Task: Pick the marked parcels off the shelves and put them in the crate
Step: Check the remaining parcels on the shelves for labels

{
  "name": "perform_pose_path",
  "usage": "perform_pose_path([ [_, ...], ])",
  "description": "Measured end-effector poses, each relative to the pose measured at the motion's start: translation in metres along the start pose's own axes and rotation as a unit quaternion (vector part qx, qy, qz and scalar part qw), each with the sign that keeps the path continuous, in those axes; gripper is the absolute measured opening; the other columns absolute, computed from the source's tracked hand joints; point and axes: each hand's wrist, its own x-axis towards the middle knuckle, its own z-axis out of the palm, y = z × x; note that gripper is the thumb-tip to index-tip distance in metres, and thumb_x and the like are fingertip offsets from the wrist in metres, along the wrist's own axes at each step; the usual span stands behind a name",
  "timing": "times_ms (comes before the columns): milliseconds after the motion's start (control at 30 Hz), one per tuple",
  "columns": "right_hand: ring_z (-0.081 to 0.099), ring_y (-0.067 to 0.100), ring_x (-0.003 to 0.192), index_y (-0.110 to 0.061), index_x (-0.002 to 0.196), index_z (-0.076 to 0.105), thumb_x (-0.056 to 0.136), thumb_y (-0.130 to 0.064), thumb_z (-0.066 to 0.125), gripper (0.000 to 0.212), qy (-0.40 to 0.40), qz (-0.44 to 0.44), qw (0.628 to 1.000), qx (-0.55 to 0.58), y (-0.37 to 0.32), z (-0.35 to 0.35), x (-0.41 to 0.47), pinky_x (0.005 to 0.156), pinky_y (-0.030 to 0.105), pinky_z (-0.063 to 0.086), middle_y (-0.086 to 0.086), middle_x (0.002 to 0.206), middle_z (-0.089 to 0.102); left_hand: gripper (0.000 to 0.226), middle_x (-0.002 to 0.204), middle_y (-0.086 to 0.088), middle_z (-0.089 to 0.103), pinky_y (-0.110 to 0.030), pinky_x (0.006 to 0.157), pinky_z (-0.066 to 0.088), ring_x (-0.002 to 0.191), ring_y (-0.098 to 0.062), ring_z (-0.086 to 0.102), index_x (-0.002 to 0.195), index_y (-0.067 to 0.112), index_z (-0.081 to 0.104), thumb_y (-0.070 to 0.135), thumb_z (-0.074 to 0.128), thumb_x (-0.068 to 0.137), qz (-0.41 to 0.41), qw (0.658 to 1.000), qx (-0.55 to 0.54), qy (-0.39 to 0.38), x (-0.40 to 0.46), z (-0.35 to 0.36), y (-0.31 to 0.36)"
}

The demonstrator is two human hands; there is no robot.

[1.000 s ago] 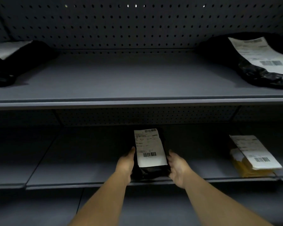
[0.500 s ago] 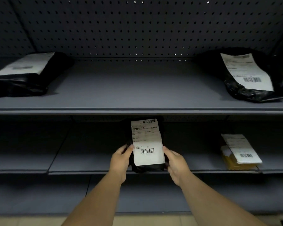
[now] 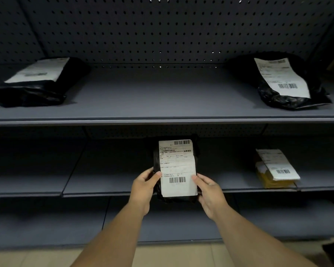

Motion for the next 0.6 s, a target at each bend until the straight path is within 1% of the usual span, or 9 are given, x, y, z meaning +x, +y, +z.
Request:
perform_pose_path([
  [67, 0.069, 0.019, 0.089, -0.016, 0.102, 0.067, 0.090, -0.013, 0.062, 0.014, -0.002, -0.001, 1.000, 0.011, 0.0026, -0.0012, -0.0026, 0.082, 0.036, 0.056, 0.003, 0.094, 0.076, 0.031, 0.100, 0.005, 0.074, -0.033, 0.078, 0.054, 0.097, -0.016, 0.068, 0.118, 0.021, 0.064, 0.019, 0.065, 0.087, 0.000, 1.000, -0.006, 0.001, -0.0022, -0.0005, -0.0022],
  [167, 0.068, 0.020, 0.095, -0.013, 0.106, 0.065, 0.089, -0.012, 0.063, 0.018, -0.001, 0.004, 1.000, 0.030, 0.0059, -0.0022, -0.0051, 0.090, 0.039, 0.053, 0.004, 0.097, 0.075, 0.035, 0.104, 0.003, 0.073, -0.039, 0.092, 0.052, 0.101, -0.017, 0.066, 0.121, 0.019, 0.063, 0.017, 0.066, 0.087, -0.006, 1.000, -0.004, 0.003, -0.0052, -0.0011, -0.0035],
  [233, 0.069, 0.016, 0.093, -0.014, 0.104, 0.066, 0.089, -0.011, 0.062, 0.015, -0.002, 0.004, 0.999, 0.034, 0.0072, -0.0020, -0.0054, 0.085, 0.035, 0.054, 0.002, 0.094, 0.076, 0.033, 0.103, 0.004, 0.074, -0.041, 0.095, 0.050, 0.101, -0.017, 0.066, 0.120, 0.020, 0.063, 0.017, 0.065, 0.087, -0.008, 1.000, -0.002, -0.001, -0.0063, -0.0018, -0.0035],
  [333, 0.071, 0.010, 0.083, -0.016, 0.097, 0.066, 0.090, -0.009, 0.062, 0.011, -0.003, 0.003, 0.999, 0.033, 0.0071, -0.0025, -0.0050, 0.075, 0.028, 0.054, -0.001, 0.089, 0.076, 0.032, 0.104, 0.002, 0.073, -0.044, 0.097, 0.049, 0.103, -0.019, 0.065, 0.119, 0.019, 0.064, 0.017, 0.065, 0.087, -0.008, 1.000, -0.003, -0.005, -0.0067, -0.0019, -0.0025],
  [400, 0.071, 0.011, 0.084, -0.015, 0.099, 0.066, 0.090, -0.010, 0.061, 0.012, -0.004, 0.002, 1.000, 0.030, 0.0057, -0.0035, -0.0047, 0.075, 0.029, 0.054, 0.000, 0.090, 0.076, 0.031, 0.103, 0.003, 0.074, -0.042, 0.095, 0.050, 0.103, -0.018, 0.066, 0.118, 0.020, 0.064, 0.017, 0.065, 0.087, -0.007, 1.000, -0.001, -0.007, -0.0058, -0.0014, -0.0022],
  [433, 0.070, 0.014, 0.088, -0.013, 0.103, 0.066, 0.090, -0.011, 0.061, 0.015, -0.005, 0.001, 1.000, 0.028, 0.0045, -0.0034, -0.0044, 0.077, 0.031, 0.055, 0.002, 0.093, 0.076, 0.028, 0.100, 0.005, 0.074, -0.039, 0.091, 0.052, 0.100, -0.016, 0.066, 0.114, 0.023, 0.066, 0.017, 0.065, 0.087, -0.005, 1.000, 0.000, -0.007, -0.0051, -0.0009, -0.0017],
  [500, 0.069, 0.020, 0.092, -0.010, 0.110, 0.065, 0.090, -0.012, 0.061, 0.021, -0.007, 0.002, 1.000, 0.026, 0.0024, -0.0029, -0.0031, 0.082, 0.035, 0.055, 0.005, 0.097, 0.075, 0.019, 0.095, 0.008, 0.075, -0.035, 0.081, 0.054, 0.095, -0.014, 0.068, 0.102, 0.030, 0.068, 0.018, 0.065, 0.088, -0.004, 1.000, 0.007, -0.007, -0.0029, 0.0005, -0.0001],
  [533, 0.068, 0.022, 0.094, -0.010, 0.112, 0.064, 0.090, -0.012, 0.061, 0.022, -0.005, 0.004, 1.000, 0.024, 0.0014, -0.0025, -0.0016, 0.084, 0.037, 0.055, 0.006, 0.098, 0.075, 0.017, 0.094, 0.008, 0.075, -0.036, 0.079, 0.054, 0.093, -0.014, 0.068, 0.098, 0.032, 0.068, 0.018, 0.065, 0.088, -0.004, 1.000, 0.013, -0.007, -0.0016, 0.0015, 0.0013],
  [600, 0.067, 0.024, 0.094, -0.010, 0.111, 0.064, 0.090, -0.013, 0.062, 0.022, 0.001, 0.010, 1.000, 0.024, -0.0011, -0.0025, 0.0025, 0.083, 0.037, 0.056, 0.006, 0.097, 0.075, 0.016, 0.096, 0.006, 0.075, -0.040, 0.083, 0.055, 0.094, -0.016, 0.067, 0.099, 0.032, 0.068, 0.020, 0.065, 0.088, -0.007, 1.000, 0.020, 0.000, 0.0014, 0.0041, 0.0043],
])
